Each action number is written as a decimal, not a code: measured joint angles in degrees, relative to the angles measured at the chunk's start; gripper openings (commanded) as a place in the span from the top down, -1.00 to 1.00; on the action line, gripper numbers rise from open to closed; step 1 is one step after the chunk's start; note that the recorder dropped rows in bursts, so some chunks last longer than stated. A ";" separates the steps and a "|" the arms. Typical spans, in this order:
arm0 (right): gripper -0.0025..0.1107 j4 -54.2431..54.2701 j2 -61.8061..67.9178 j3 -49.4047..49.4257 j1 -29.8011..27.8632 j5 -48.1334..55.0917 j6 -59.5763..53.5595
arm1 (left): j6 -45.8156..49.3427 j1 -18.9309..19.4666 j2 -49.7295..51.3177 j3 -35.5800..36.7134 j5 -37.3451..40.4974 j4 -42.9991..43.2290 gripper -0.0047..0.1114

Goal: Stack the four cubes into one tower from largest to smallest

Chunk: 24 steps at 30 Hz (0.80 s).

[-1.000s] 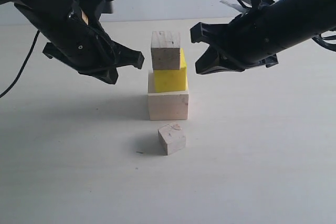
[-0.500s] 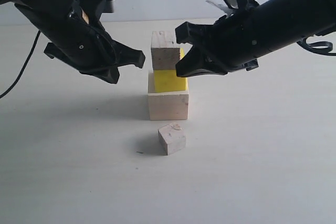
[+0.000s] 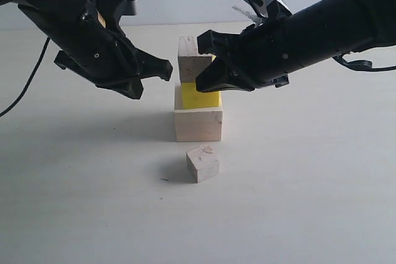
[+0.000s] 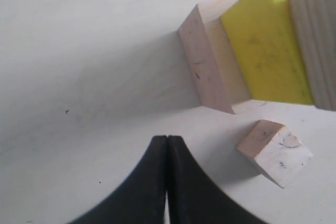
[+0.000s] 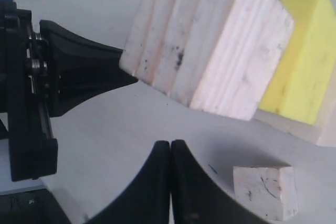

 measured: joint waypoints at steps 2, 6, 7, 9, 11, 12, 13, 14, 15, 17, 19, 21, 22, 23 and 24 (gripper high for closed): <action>0.96 0.51 0.00 0.00 0.00 -0.21 -0.62 | 0.00 0.00 0.00 0.00 -0.10 0.00 0.92; 0.96 2.52 0.00 0.00 0.00 -0.61 -2.11 | 0.11 0.00 0.00 0.00 -0.21 0.00 0.92; 0.96 3.02 0.00 0.00 0.00 -0.88 -2.55 | 0.22 0.00 0.00 0.00 -0.21 0.00 0.92; 0.96 3.98 0.00 0.00 0.00 -1.30 -2.92 | 0.22 0.00 0.00 0.00 -0.33 0.00 0.92; 0.96 4.23 0.00 0.00 0.00 -1.98 -2.94 | 0.22 0.00 0.00 0.00 -0.33 0.00 0.92; 0.96 4.37 0.00 0.00 0.00 -2.27 -3.04 | 0.22 0.00 0.00 0.00 -0.33 0.00 0.92; 0.96 4.37 0.00 0.00 0.00 -2.61 -3.17 | 0.22 0.00 0.00 0.00 -0.33 0.00 0.92; 0.96 4.52 0.00 0.00 0.00 -2.90 -3.38 | 0.22 0.00 0.00 0.00 -0.33 0.00 0.92; 0.96 4.63 0.00 0.00 0.00 -3.02 -3.71 | 0.22 0.00 0.00 0.00 -0.33 0.00 0.92; 0.96 4.76 0.00 0.00 0.00 -3.16 -4.05 | 0.22 0.00 0.00 0.00 -0.33 0.00 0.92; 0.96 4.99 0.00 0.00 0.00 -3.64 -4.31 | 0.22 0.00 0.00 0.00 -0.33 -0.10 0.92; 0.96 4.98 0.00 0.00 0.00 -4.25 -4.42 | 0.22 0.00 0.00 0.00 -0.33 -0.10 0.92; 0.96 4.98 0.00 0.00 0.00 -4.38 -4.42 | 0.22 0.00 0.00 0.00 -0.33 -0.10 0.92; 0.96 4.98 0.00 0.00 0.00 -4.52 -4.42 | 0.22 0.00 0.00 0.00 -0.33 -0.10 0.92; 0.96 4.98 0.00 0.00 0.00 -4.52 -4.42 | 0.22 0.00 0.00 0.00 -0.33 -0.10 0.92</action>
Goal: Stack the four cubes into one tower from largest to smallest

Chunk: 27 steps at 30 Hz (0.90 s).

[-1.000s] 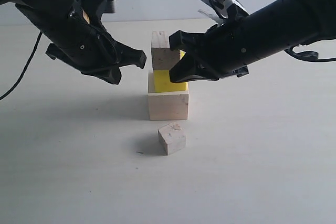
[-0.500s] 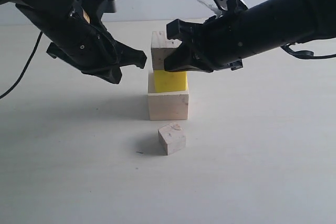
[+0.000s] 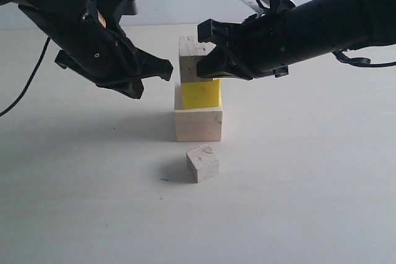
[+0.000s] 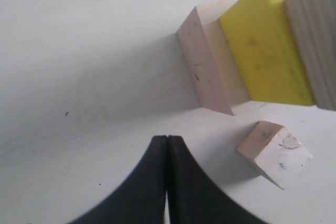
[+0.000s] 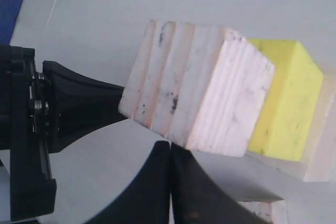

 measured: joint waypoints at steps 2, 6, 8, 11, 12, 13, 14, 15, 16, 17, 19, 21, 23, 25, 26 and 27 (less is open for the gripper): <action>0.96 0.00 0.00 0.00 0.00 -0.14 -0.11 | 0.00 0.00 0.00 0.00 0.00 0.00 0.92; 0.96 0.00 0.00 0.00 0.00 -0.40 -0.32 | 0.00 0.00 0.00 0.00 0.00 0.00 0.92; 0.96 0.00 0.00 0.00 0.00 -0.28 -0.42 | 0.00 0.00 0.00 0.00 0.00 0.00 0.92; 0.96 0.23 0.00 0.00 0.00 0.13 -0.42 | 0.00 0.00 0.00 0.00 0.00 0.00 0.92; 0.96 0.36 0.00 0.00 0.00 0.24 -0.54 | 0.00 0.00 0.00 0.00 0.00 0.00 0.92; 0.96 0.45 0.00 0.00 0.00 0.39 -0.54 | 0.00 0.00 0.00 0.00 0.00 0.00 0.92; 0.96 0.74 0.00 0.00 0.00 0.48 -0.86 | 0.00 0.00 0.00 0.00 0.00 0.00 0.92; 0.96 1.12 0.00 0.00 0.00 0.64 -1.20 | 0.00 0.00 0.00 0.00 0.00 0.00 0.92; 0.96 1.70 0.00 0.00 0.00 0.79 -1.52 | 0.00 0.00 0.00 0.00 0.00 0.00 0.92; 0.96 2.20 0.00 0.00 0.00 0.92 -1.91 | 0.00 0.00 0.00 0.00 0.00 0.00 0.92; 0.96 2.74 0.00 0.00 0.00 1.03 -2.33 | 0.00 0.00 0.00 0.00 0.00 0.00 0.92; 0.96 2.98 0.00 0.00 0.00 1.03 -2.56 | 0.00 0.00 0.00 0.00 0.00 0.00 0.92; 0.96 3.22 0.00 0.00 0.00 0.92 -2.67 | 0.00 0.00 0.00 0.00 0.00 0.00 0.92; 0.96 3.20 0.00 0.00 0.00 0.71 -2.67 | 0.00 0.00 0.00 0.00 0.00 0.00 0.92; 0.96 3.20 0.00 0.00 0.00 0.54 -2.67 | 0.00 0.00 0.00 0.00 0.00 0.00 0.92; 0.96 3.20 0.00 0.00 0.00 0.40 -2.67 | 0.00 0.00 0.00 0.00 0.00 0.00 0.92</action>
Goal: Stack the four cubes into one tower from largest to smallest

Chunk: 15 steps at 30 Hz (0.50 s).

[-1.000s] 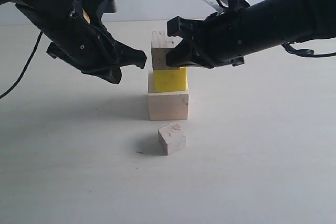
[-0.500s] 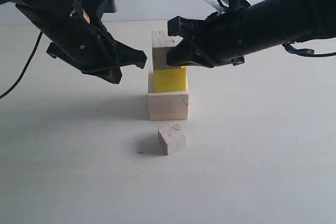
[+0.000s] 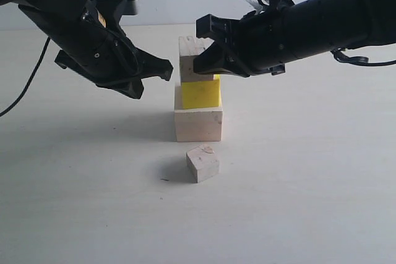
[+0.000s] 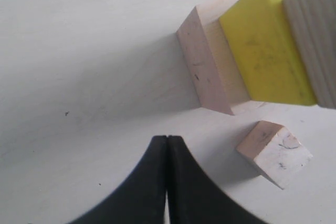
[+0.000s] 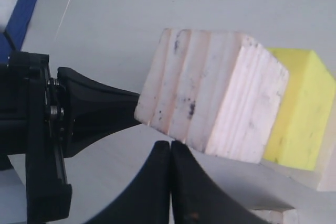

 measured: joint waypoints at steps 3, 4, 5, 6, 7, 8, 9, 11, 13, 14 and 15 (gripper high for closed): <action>0.96 0.00 0.00 0.00 0.00 -0.44 -0.13 | 0.00 0.00 0.00 0.00 0.00 0.00 0.92; 0.96 0.00 0.00 0.00 0.00 -0.59 -0.21 | 0.11 0.00 0.00 0.00 0.00 0.00 0.92; 0.96 0.00 0.00 0.00 0.00 -0.70 -0.21 | 0.11 0.00 0.00 0.00 0.00 0.00 0.92; 0.96 0.00 0.00 0.00 0.00 -0.70 -0.21 | 0.11 0.00 0.00 0.00 0.00 0.00 0.92; 0.96 0.00 0.00 0.00 0.00 -0.70 -0.21 | 0.11 0.00 0.00 0.00 0.00 0.00 0.92; 0.96 0.04 0.00 0.00 0.00 -0.70 -0.21 | 0.11 0.00 0.00 0.00 0.00 0.00 0.92; 0.96 0.04 0.00 0.00 0.00 -0.55 -0.21 | 0.11 0.00 0.00 0.00 0.00 0.00 0.92; 0.96 0.14 0.00 0.00 0.00 0.09 -0.21 | 0.11 0.00 0.00 0.00 0.00 0.00 0.92; 0.96 0.14 0.00 0.00 0.00 0.41 -0.37 | 0.11 0.00 0.00 0.00 0.00 -0.12 0.92; 0.96 0.14 0.00 0.00 0.00 0.54 -0.37 | 0.11 0.00 0.00 0.00 0.00 -0.12 0.92; 0.96 0.14 0.00 0.00 0.00 0.54 -0.37 | 0.11 0.00 0.00 0.00 0.00 -0.12 0.92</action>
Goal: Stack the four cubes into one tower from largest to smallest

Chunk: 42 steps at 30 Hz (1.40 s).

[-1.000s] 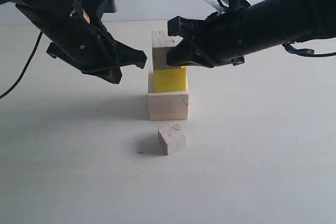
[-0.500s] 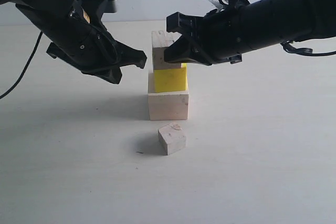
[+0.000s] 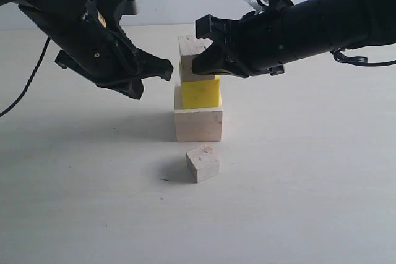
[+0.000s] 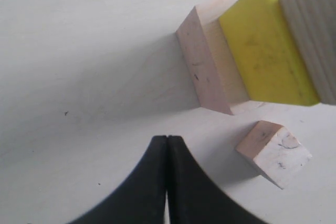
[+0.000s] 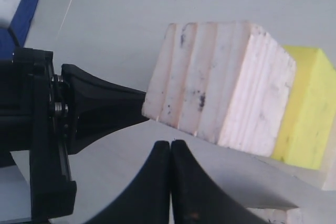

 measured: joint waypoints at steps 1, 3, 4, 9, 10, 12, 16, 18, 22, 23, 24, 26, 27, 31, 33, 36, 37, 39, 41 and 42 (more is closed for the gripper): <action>0.96 0.00 0.00 0.00 0.00 0.00 0.00 | 0.00 0.00 0.00 0.00 0.00 0.00 0.92; 0.96 0.00 0.00 0.00 0.00 -0.14 0.00 | 0.00 0.00 0.00 0.00 0.00 0.00 0.92; 0.96 0.00 0.00 0.00 0.00 -0.29 0.00 | 0.00 0.00 0.00 0.00 0.00 0.00 0.92; 0.96 1.92 0.00 0.00 0.00 -0.52 -1.08 | 0.00 0.00 0.00 0.00 0.00 0.00 0.92; 0.96 2.17 0.00 0.00 0.00 -0.52 -1.21 | 0.00 0.00 0.00 0.00 0.00 0.00 0.92; 0.96 2.34 0.00 0.00 0.00 -0.52 -1.33 | 0.00 0.00 0.00 0.00 0.00 0.00 0.92; 0.96 2.56 0.00 0.00 0.00 -0.52 -1.54 | 0.11 0.00 0.00 0.00 0.00 0.00 0.92; 0.96 2.65 0.00 0.00 0.00 -0.52 -1.54 | 0.11 0.00 0.00 0.00 0.00 0.00 0.92; 0.96 2.81 0.00 0.00 0.21 -0.75 -1.54 | 0.11 0.00 0.00 0.00 0.00 0.00 0.92; 0.96 2.89 0.00 0.00 0.32 -0.87 -1.54 | 0.11 0.00 0.00 0.00 0.00 0.00 0.92; 0.96 3.14 0.00 0.00 0.42 -1.00 -1.71 | 0.11 0.00 0.00 0.00 0.00 0.00 0.92; 0.96 3.54 0.00 0.00 0.55 -1.11 -1.76 | 0.11 0.00 0.00 0.00 0.00 0.00 0.92; 0.96 3.71 0.00 0.00 0.55 -1.11 -1.87 | 0.11 0.00 0.00 0.00 0.00 0.00 0.92; 0.96 3.71 0.00 0.00 0.55 -1.11 -2.35 | 0.11 0.00 0.00 0.00 0.00 0.00 0.92; 0.96 3.79 0.00 0.00 0.55 -1.11 -2.50 | 0.11 0.00 0.00 0.00 0.11 0.00 0.92; 0.96 3.92 0.00 0.00 0.55 -1.11 -2.53 | 0.11 0.00 0.00 0.00 0.33 0.00 0.92; 0.96 3.92 0.00 0.00 0.55 -0.98 -2.53 | 0.11 0.00 0.00 0.00 0.33 0.00 0.92; 0.96 3.92 0.00 0.00 0.55 -0.16 -2.53 | 0.11 0.00 0.00 0.00 0.33 0.00 0.92; 0.96 3.92 0.00 0.00 0.55 0.64 -2.53 | 0.11 0.00 0.00 0.00 0.33 0.00 0.92; 0.96 3.81 -0.28 0.00 0.55 0.76 -2.53 | 0.11 0.00 0.00 0.00 0.44 -0.10 0.92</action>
